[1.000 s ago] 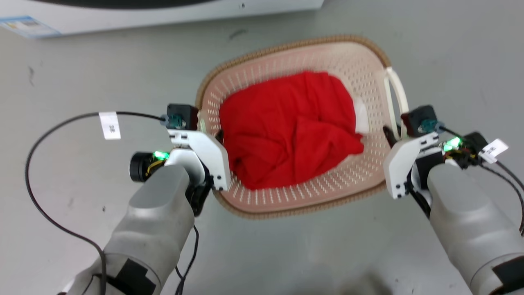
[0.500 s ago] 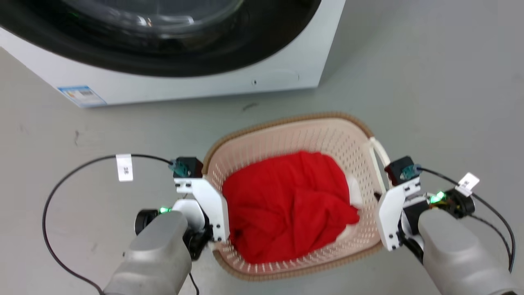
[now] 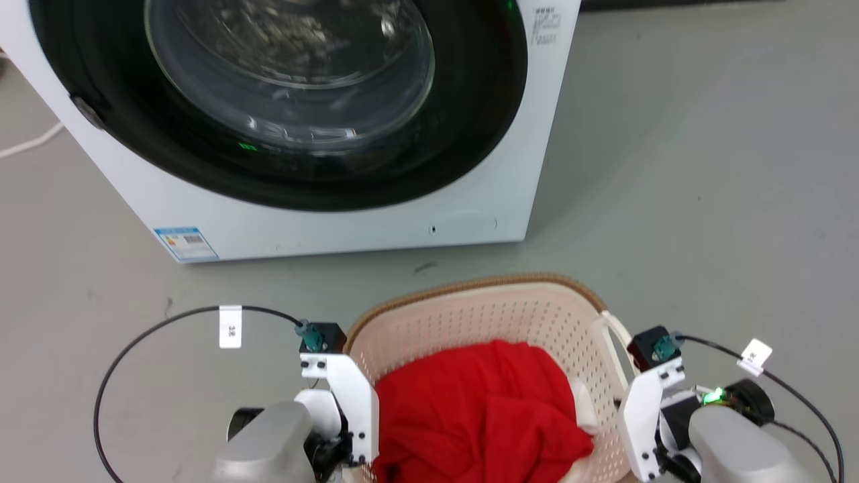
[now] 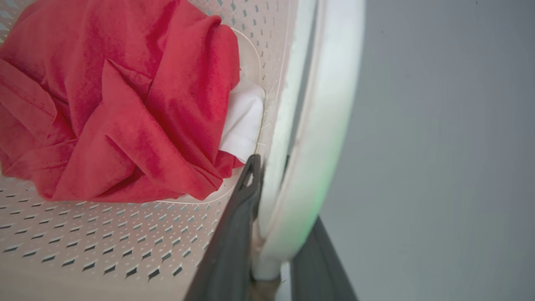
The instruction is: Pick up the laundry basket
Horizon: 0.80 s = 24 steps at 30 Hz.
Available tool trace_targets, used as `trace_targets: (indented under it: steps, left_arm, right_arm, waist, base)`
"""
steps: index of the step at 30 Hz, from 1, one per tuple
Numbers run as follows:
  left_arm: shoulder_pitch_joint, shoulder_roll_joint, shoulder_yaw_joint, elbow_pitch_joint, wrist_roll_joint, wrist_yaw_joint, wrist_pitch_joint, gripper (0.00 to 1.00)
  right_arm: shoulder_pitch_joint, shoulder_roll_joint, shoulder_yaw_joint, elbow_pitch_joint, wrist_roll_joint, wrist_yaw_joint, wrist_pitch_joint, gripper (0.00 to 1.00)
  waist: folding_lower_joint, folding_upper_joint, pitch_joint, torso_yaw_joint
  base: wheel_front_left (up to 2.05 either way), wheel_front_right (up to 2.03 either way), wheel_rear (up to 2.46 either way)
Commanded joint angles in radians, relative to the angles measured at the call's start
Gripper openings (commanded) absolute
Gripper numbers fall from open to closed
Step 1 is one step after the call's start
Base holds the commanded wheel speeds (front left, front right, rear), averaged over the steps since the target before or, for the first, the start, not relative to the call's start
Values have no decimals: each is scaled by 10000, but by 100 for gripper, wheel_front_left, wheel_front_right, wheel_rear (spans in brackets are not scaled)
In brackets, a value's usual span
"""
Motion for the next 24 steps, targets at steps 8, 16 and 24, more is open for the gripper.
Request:
trace_targets:
  steps: [8,16,24]
  left_arm:
    - [382,-79,-444,-133,-316,-276,404,0]
    - [524,-78,-711,-48,-527,-276,442,0]
    - [514,-147,-930,54,-762,-277,362,0]
  right_arm:
    - [662,-312,938,-120,896,-7,383,0]
    - [800,-338,1590,-135,1625,-7,376,0]
    - [732,-370,2233,-39,2315,-7,282,0]
  waist:
    - [2,0,-994,88]
    - [2,0,-1217,75]
    - [2,0,-1261,89]
  base:
    - [0,0,0]
    - [0,0,0]
    - [0,0,0]
